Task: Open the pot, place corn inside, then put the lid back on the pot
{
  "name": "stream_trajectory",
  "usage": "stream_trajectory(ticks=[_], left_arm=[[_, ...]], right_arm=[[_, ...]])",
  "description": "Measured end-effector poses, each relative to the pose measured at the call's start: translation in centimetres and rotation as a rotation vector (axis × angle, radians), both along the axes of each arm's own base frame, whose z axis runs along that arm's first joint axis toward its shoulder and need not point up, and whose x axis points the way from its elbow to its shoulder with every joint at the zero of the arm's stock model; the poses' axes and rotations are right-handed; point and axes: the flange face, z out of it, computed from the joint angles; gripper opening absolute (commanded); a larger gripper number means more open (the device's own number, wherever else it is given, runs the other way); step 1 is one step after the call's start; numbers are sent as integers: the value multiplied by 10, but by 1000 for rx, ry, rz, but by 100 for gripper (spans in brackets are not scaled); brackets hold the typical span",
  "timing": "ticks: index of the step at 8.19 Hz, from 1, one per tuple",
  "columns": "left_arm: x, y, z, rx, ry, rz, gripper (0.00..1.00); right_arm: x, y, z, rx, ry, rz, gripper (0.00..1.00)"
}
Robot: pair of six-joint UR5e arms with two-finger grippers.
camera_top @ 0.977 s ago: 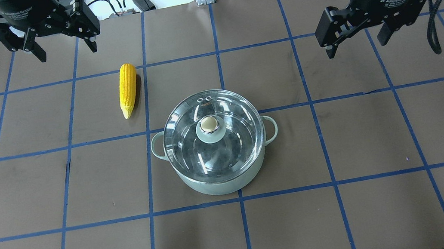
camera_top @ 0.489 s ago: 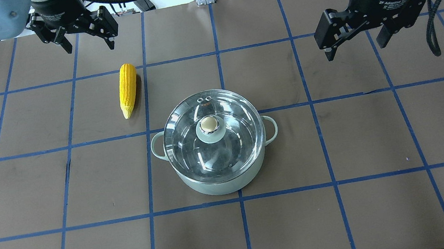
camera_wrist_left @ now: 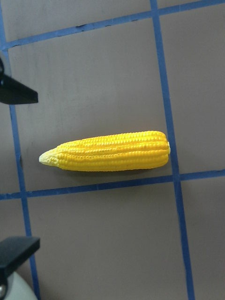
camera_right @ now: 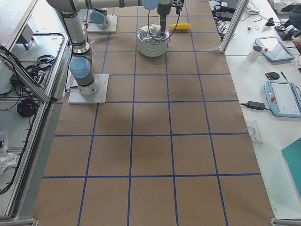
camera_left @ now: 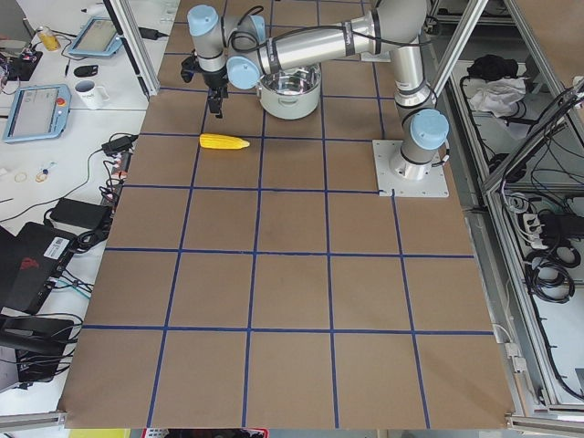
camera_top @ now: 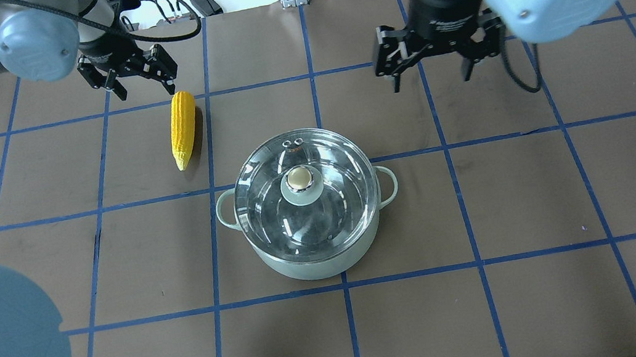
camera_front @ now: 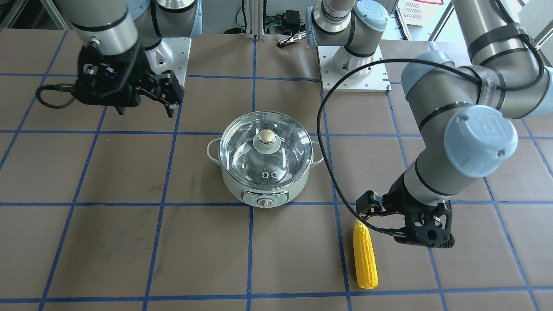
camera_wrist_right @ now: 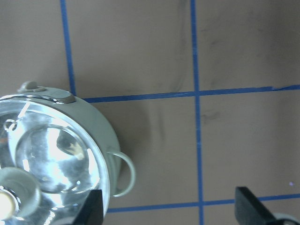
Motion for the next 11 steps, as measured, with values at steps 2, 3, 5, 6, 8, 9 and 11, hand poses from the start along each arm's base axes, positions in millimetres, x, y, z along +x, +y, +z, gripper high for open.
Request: stream_trajectory(ticks=[2, 3, 5, 6, 8, 9, 11], left_arm=[[13, -18, -64, -28, 0, 54, 100], [14, -18, -92, -16, 2, 84, 100], [14, -17, -137, 35, 6, 106, 100], [14, -17, -153, 57, 6, 120, 89], [14, -17, -165, 73, 5, 176, 39], [14, -17, -165, 71, 4, 187, 30], [15, -17, -157, 59, -2, 193, 0]], right_arm=[[88, 0, -38, -21, -7, -22, 100], [119, 5, -53, -30, -15, -45, 100], [166, 18, -81, -24, -29, -55, 100], [176, 25, -93, -10, -25, -53, 98], [184, 38, -116, 24, -10, -47, 97], [188, 44, -125, 35, -3, -39, 94], [192, 49, -132, 42, -1, -30, 74]])
